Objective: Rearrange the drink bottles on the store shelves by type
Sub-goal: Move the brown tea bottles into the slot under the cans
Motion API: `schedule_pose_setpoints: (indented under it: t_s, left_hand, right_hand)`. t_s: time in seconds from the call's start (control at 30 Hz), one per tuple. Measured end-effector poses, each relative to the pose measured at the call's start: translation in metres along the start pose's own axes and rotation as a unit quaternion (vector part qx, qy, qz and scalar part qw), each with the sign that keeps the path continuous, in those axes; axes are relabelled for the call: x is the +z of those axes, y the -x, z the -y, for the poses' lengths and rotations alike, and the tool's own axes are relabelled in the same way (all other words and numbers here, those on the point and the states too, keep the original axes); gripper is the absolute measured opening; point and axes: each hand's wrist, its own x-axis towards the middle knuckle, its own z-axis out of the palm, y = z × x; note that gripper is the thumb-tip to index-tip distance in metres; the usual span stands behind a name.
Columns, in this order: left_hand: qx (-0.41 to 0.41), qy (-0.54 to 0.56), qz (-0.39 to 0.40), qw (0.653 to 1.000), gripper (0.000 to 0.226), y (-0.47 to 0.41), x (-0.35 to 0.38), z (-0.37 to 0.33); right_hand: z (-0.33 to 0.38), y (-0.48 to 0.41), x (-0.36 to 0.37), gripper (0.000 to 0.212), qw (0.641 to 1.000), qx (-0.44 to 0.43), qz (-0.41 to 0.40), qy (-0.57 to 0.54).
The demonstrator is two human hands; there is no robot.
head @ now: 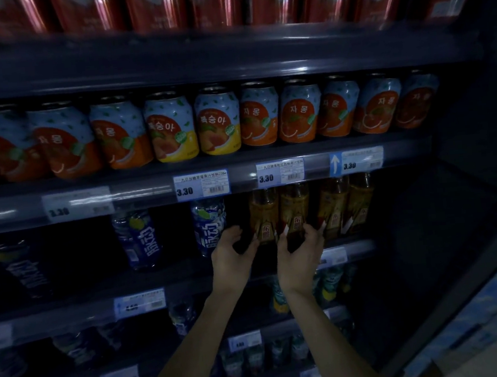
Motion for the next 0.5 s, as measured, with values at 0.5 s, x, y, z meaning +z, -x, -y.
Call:
schedule_pose_setpoints:
  t_s: [0.5]
  left_hand:
    - [0.008, -0.007, -0.045, 0.999, 0.037, 0.019, -0.091, 0.015]
  right_hand:
    - [0.044, 0.067, 0.032, 0.033, 0.998, -0.055, 0.028, -0.016]
